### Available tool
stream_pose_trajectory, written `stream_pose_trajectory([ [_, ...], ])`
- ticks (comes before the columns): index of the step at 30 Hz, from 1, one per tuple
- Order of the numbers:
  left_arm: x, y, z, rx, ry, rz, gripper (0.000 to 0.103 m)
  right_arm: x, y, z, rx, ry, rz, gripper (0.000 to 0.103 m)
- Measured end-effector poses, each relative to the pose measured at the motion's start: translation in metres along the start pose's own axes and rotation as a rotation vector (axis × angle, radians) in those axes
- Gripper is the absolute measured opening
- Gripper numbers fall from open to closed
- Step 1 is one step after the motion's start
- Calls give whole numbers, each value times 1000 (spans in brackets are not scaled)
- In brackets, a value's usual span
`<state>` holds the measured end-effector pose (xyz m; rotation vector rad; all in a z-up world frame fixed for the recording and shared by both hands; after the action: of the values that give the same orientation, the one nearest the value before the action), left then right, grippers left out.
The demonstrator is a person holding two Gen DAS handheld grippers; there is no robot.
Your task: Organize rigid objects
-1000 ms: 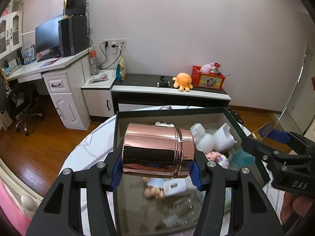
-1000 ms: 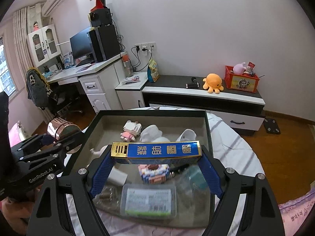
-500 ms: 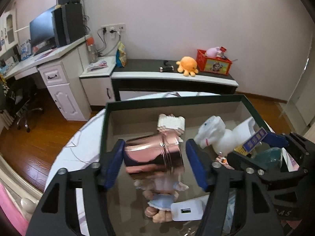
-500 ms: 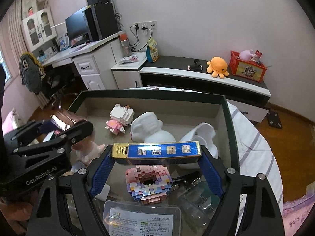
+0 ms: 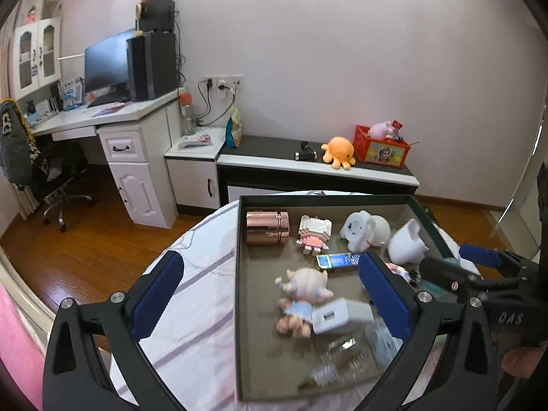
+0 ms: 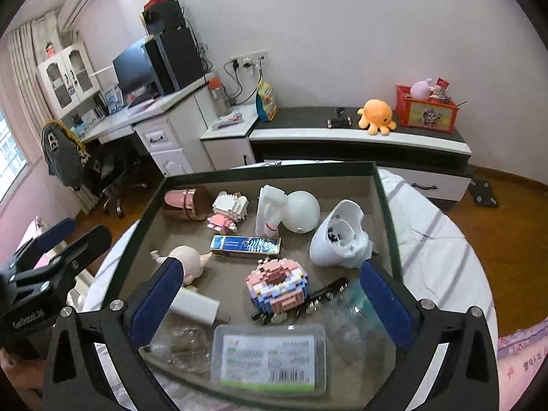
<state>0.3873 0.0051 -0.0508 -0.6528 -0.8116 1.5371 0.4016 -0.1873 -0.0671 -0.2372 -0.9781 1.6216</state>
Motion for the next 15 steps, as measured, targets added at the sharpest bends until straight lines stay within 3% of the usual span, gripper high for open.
stream_pose_trajectory([
  [7,4,20,68,-35,5,-5,103,26,16,61,-93,52,2,103],
  [15,5,50,157,-126,3,-25,103,60,60,156,-234,147,23,103],
])
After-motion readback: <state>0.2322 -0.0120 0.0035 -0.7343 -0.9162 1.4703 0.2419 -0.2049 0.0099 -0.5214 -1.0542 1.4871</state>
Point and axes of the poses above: each gripper's, at about its wrist camera, not at the fingertips, and z roughly against the way its jaws point, x to its left, y to its underside, the point moved 6 cm from there along -z, roughly the way its jaws point, and after that the axes turned 12 degrees about -y, right-handed, at the moved point
